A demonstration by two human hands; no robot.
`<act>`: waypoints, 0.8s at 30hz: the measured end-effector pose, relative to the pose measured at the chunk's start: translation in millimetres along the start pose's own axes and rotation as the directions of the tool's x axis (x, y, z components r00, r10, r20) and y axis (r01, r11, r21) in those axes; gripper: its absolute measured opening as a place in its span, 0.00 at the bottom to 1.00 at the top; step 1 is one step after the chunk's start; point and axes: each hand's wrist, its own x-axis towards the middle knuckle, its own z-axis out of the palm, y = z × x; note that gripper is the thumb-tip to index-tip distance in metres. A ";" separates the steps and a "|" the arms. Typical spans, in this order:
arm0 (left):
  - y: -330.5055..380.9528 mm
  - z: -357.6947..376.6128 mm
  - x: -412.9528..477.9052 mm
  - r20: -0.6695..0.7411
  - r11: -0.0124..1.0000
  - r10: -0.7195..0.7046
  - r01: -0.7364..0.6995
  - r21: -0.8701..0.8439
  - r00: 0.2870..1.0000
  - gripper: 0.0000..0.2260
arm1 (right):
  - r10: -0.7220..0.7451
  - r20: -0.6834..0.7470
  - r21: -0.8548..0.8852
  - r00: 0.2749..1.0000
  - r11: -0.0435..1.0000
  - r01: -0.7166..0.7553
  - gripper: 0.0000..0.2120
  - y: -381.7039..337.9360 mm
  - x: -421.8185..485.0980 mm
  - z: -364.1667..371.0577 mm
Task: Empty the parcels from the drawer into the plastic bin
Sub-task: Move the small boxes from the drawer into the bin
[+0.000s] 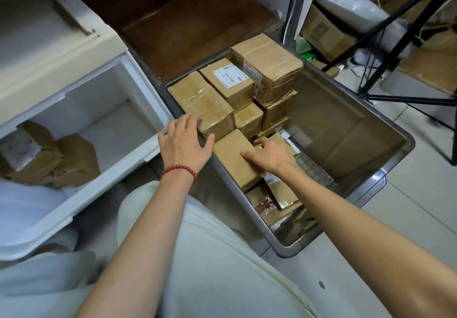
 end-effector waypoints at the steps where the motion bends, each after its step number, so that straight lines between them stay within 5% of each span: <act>1: -4.2 -6.7 -0.3 -0.012 0.999 0.022 -0.021 0.027 1.000 0.24 | -0.048 -0.093 -0.131 0.995 0.991 0.036 0.31 -5.4 -2.7 -5.1; 4: -23.8 -29.8 -4.1 -0.041 0.997 0.022 -0.019 0.068 0.999 0.23 | -0.294 -0.244 -0.355 0.924 0.914 0.197 0.31 -28.3 -14.4 -18.1; 10: -89.5 -73.4 -29.4 -0.032 0.972 -0.164 0.167 0.166 0.986 0.24 | -0.580 -0.197 -0.454 0.790 0.768 0.451 0.27 -101.2 -44.5 -22.9; 19: -180.4 -100.8 -107.1 0.082 0.842 -0.537 0.528 0.113 0.839 0.22 | -0.779 0.010 -0.504 0.626 0.537 0.677 0.26 -217.1 -95.0 64.1; 24: -197.0 -87.3 -118.3 0.143 0.809 -0.586 0.568 0.150 0.797 0.25 | -0.730 0.184 -0.590 0.659 0.454 0.668 0.27 -229.3 -83.5 118.8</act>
